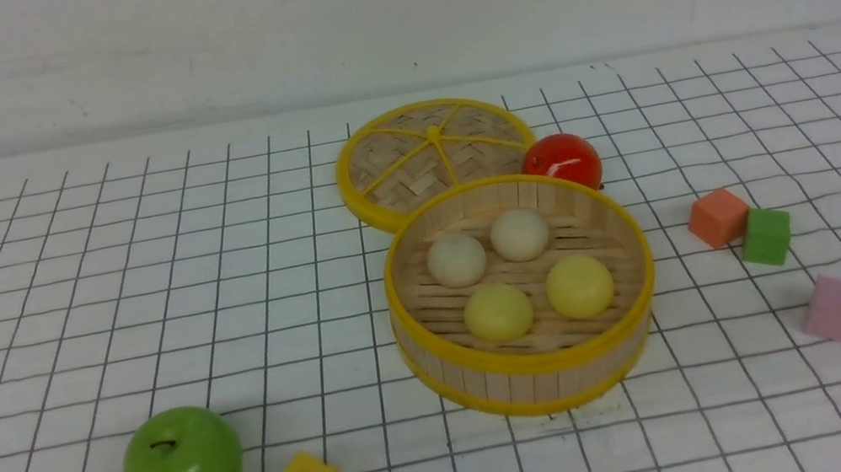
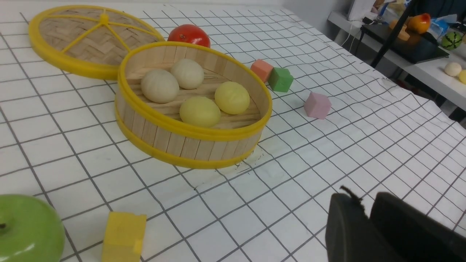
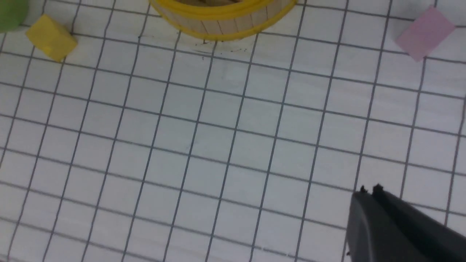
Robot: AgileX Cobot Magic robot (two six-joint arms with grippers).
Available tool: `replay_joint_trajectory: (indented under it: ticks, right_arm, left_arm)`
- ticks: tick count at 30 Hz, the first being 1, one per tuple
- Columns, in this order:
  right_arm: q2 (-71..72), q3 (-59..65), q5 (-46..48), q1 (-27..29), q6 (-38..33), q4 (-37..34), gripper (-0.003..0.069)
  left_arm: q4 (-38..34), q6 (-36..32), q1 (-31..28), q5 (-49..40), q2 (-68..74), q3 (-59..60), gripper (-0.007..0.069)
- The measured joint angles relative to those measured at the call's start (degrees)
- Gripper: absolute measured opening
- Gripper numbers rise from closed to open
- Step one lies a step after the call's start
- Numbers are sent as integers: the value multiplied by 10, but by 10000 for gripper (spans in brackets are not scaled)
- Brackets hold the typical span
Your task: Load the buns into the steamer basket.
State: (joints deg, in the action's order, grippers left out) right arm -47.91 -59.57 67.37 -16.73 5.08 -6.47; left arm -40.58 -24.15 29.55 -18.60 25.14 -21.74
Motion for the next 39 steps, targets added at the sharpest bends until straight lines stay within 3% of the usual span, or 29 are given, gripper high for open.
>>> replay_joint_trajectory:
  ticks: [4,7,9,15,39]
  right_arm:
    - [137,167,-205,43,-16,8,-12]
    - [303,380,-390,89,-30,16,-11]
    - [368,487,-454,106,-31,26,-11]
    - [476,609,-470,116,-32,33,-11]
    - [485,607,-455,116,-32,45,1]
  left_arm:
    - [0,0,0,0,0,0,101]
    - [0,0,0,0,0,0,106]
    - [0,0,0,0,0,0,108]
    - [1,0,0,0,0,0,111]
    - [1,0,0,-2,0,0,132]
